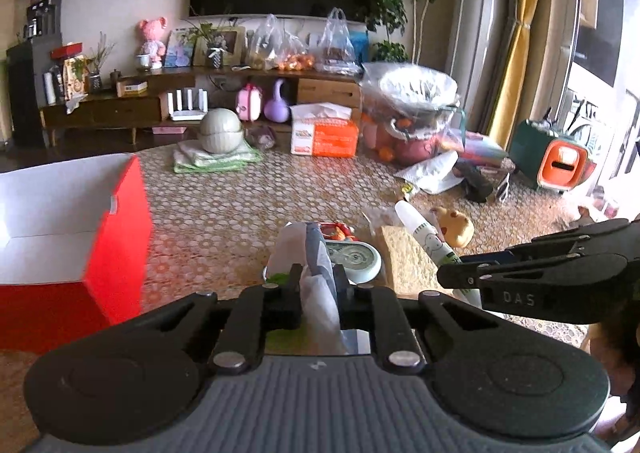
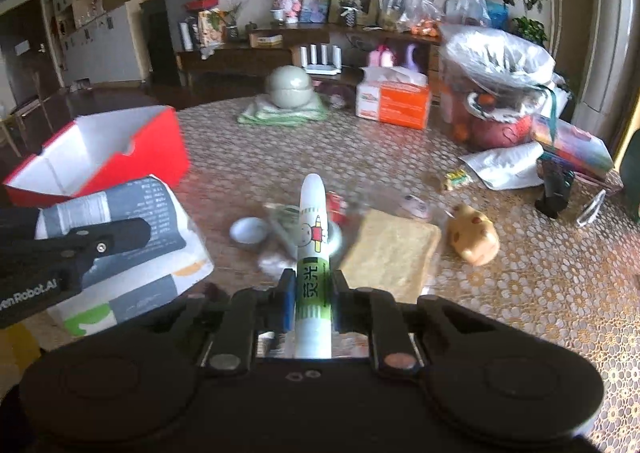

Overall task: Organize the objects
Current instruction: 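Carry the package and glue stick with both tools over the red box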

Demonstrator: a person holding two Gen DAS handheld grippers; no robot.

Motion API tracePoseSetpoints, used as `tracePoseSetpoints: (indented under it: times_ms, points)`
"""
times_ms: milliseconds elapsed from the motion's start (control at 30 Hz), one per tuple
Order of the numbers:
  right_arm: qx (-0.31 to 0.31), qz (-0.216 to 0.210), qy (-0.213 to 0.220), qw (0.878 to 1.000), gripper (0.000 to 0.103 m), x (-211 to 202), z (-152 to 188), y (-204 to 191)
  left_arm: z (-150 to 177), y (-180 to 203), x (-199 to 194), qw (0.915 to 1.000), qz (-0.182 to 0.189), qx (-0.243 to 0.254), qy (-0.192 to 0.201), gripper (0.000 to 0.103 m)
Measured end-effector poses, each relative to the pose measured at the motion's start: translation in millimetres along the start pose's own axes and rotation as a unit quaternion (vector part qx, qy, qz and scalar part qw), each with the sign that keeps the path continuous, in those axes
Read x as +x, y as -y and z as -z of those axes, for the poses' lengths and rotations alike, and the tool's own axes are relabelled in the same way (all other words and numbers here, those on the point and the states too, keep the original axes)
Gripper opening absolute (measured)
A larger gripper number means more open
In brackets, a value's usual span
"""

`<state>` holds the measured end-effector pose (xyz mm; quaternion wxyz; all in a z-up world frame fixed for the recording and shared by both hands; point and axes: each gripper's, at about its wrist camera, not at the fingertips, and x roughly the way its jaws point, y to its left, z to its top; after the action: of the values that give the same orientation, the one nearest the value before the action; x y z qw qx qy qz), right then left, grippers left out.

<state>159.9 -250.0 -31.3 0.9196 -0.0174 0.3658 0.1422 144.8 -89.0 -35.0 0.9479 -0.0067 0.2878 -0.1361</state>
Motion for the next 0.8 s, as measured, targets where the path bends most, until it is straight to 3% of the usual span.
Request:
tracePoseSetpoints:
  times_ms: [367, 800]
  points:
    - [-0.042, -0.06, 0.007, 0.997, 0.017, -21, -34, -79, -5, -54, -69, 0.9993, -0.011, -0.011, 0.034, 0.014]
    - [-0.085, -0.103, 0.002, 0.991, 0.017, 8, -80, -166, -16, -141, -112, 0.995, -0.072, -0.01, 0.068, 0.014]
